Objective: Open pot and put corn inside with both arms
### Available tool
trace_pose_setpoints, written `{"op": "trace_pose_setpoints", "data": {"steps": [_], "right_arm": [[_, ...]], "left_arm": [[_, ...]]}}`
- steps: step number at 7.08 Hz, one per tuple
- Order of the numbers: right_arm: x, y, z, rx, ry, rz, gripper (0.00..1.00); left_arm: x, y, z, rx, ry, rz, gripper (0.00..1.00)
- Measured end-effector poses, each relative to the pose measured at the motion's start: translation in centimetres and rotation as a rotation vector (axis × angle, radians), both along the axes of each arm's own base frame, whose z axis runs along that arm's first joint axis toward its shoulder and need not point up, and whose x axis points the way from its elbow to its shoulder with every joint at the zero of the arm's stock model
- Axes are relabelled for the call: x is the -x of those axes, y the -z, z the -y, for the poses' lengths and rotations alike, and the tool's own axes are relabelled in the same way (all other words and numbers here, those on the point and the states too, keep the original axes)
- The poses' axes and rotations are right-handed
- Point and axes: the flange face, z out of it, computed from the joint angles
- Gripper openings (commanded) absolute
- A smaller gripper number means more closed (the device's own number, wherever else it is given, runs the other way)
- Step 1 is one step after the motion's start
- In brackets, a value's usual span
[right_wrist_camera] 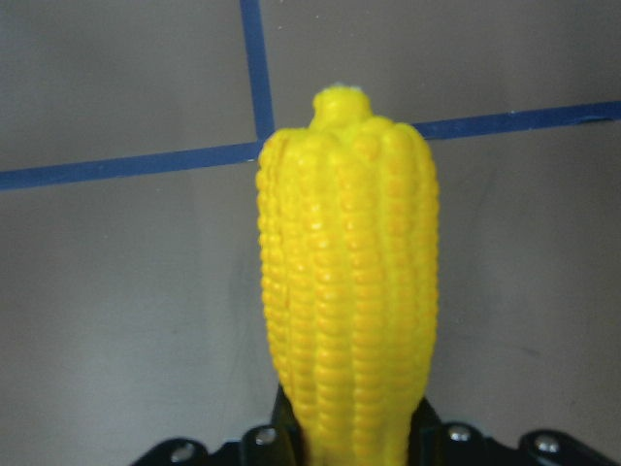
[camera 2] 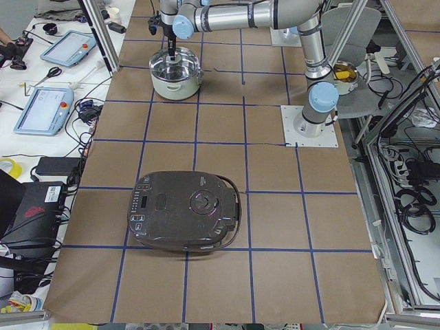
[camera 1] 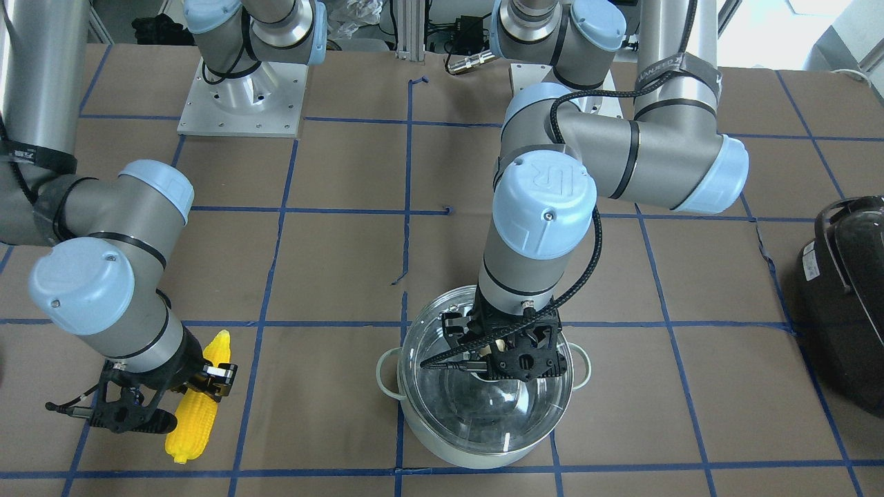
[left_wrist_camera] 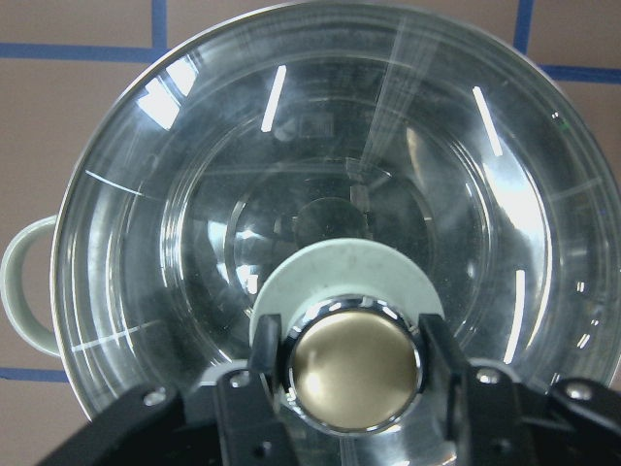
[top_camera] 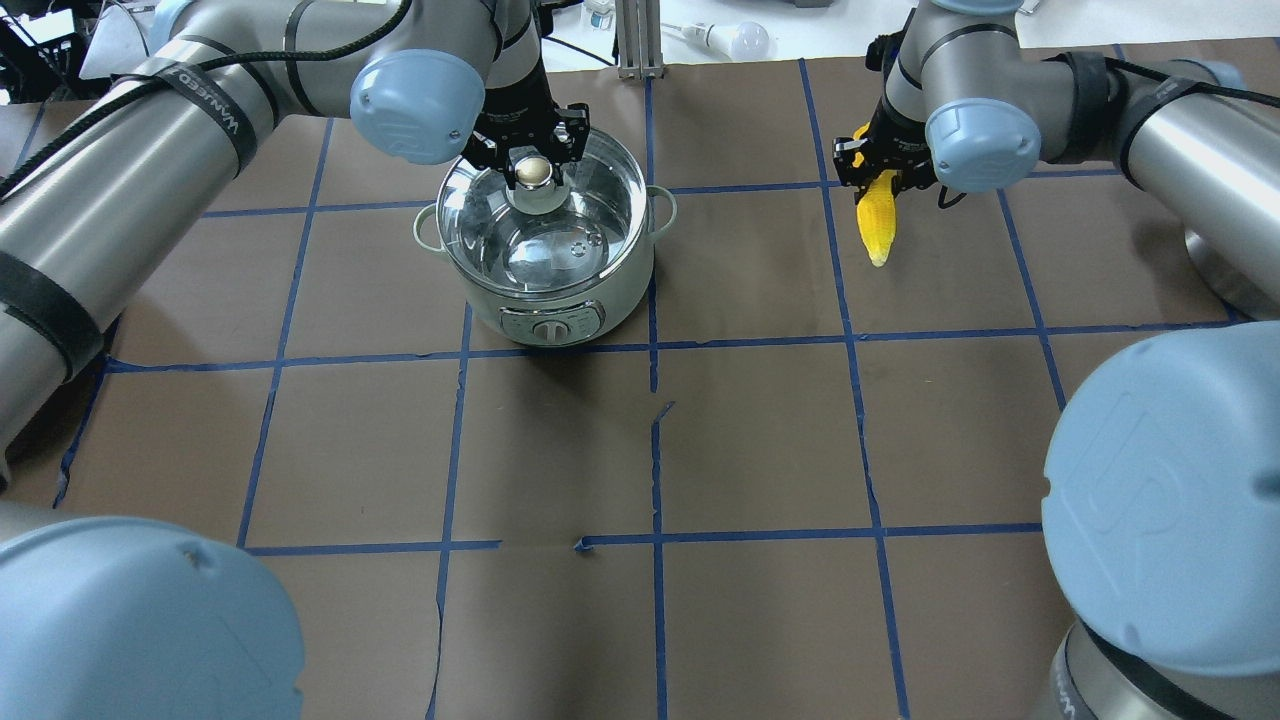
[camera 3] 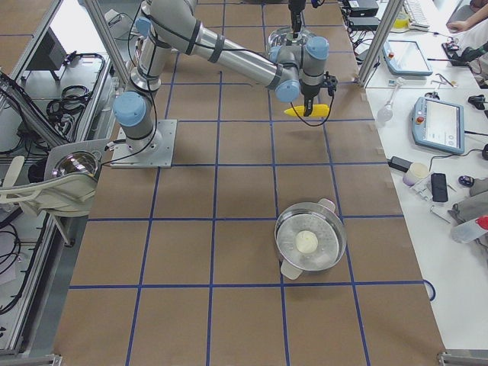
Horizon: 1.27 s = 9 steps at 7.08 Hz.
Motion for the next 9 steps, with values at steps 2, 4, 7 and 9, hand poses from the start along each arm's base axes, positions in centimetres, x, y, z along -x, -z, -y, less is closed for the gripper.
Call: {"op": "trace_pose_setpoints", "data": {"steps": [2, 4, 7, 9], "right_arm": [[-7.0, -6.2, -0.8, -0.002, -0.003, 0.005, 0.00], [-14.8, -11.4, -2.5, 0.000, -0.040, 0.007, 0.00], [-23.9, -12.8, -4.5, 0.024, -0.066, 0.031, 0.00], [-31.2, -10.4, -3.6, 0.054, -0.101, 0.052, 0.00]], "left_arm": [[-1.3, -4.1, -0.7, 0.023, -0.010, -0.003, 0.00], [-6.6, -7.1, -1.1, 0.006, -0.054, -0.001, 0.00], [-17.2, -8.5, -0.8, -0.043, -0.010, 0.017, 0.00], [-24.6, -5.8, -1.3, -0.098, 0.053, 0.025, 0.00]]}}
